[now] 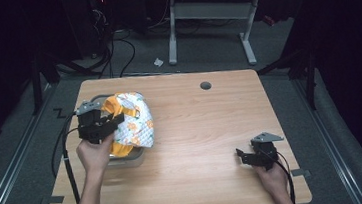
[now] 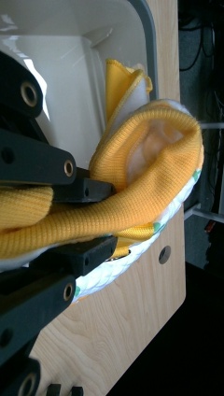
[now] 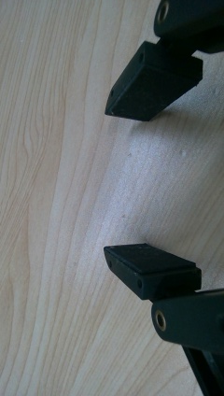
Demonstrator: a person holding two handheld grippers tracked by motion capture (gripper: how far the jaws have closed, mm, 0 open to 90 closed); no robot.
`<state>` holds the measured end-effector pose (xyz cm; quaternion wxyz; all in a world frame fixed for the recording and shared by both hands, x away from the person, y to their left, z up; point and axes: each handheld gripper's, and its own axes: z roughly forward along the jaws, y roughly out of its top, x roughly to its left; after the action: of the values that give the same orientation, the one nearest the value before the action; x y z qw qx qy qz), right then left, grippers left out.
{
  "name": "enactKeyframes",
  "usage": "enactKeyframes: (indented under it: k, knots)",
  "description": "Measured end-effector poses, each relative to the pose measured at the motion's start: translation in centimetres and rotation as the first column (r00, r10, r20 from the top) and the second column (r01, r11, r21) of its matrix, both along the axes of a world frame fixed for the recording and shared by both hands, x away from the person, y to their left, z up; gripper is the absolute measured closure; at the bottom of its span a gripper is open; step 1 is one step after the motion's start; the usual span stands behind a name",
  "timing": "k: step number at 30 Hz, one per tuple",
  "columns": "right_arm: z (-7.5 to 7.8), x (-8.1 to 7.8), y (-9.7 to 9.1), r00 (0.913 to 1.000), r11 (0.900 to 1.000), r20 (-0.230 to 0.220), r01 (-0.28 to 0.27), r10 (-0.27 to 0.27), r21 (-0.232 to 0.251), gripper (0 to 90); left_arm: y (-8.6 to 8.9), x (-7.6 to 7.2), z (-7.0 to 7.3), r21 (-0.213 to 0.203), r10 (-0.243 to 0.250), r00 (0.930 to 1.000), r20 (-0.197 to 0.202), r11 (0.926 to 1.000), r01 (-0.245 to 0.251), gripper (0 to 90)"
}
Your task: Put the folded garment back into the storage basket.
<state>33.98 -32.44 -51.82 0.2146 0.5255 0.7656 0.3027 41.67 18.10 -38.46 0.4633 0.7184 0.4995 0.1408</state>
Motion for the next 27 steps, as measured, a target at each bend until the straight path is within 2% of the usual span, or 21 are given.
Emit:
enactKeyframes:
  k: [4, 10, 21, 27]
  knots:
    - [0.0, 0.0, 0.0, 1.0, 1.0, 0.0, 0.0, 0.0, 0.0, 27.9, 0.3, 0.1, -0.2, 0.015, 0.003, 1.0, -0.003, 0.9999, -0.003, 73.5]
    - [0.0, 0.0, 0.0, 1.0, 1.0, 0.0, 0.0, 0.0, 0.0, 27.9, 1.0, 0.5, -0.9, 0.016, 0.015, 0.9997, -0.02, 0.9998, -0.015, 73.4]
    - [0.0, 0.0, 0.0, 1.0, 1.0, 0.0, 0.0, 0.0, 0.0, 27.9, 1.6, 1.5, -2.3, 0.078, 0.034, 0.9975, -0.063, 0.9965, -0.029, 73.3]
    - [0.0, 0.0, 0.0, 1.0, 1.0, 0.0, 0.0, 0.0, 0.0, 27.9, 1.5, 2.0, -3.1, 0.125, 0.042, 0.9955, -0.085, 0.9917, -0.031, 73.0]
